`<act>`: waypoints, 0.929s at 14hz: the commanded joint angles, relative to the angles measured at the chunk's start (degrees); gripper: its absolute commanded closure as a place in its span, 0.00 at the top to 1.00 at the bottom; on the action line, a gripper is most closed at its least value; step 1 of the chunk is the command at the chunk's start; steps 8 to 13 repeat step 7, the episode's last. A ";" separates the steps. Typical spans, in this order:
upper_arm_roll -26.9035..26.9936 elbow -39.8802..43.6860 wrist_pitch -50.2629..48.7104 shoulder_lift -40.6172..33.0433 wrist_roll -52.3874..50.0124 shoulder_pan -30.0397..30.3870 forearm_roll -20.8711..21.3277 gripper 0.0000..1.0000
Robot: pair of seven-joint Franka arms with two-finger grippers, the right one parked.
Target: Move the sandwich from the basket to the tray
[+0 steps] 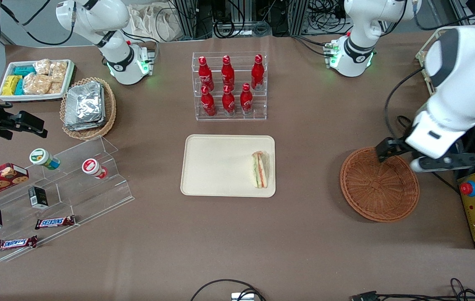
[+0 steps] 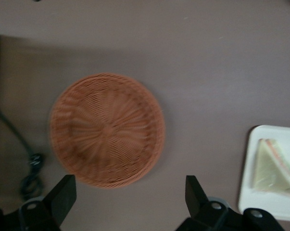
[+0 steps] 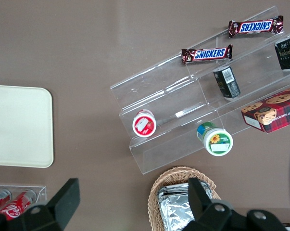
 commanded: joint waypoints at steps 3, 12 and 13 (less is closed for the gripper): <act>-0.49 -1.46 -7.29 -6.58 5.03 2.18 0.73 1.00; -0.58 -1.28 -7.39 -6.68 5.56 2.09 0.55 1.00; -0.58 -1.28 -7.39 -6.68 5.56 2.09 0.55 1.00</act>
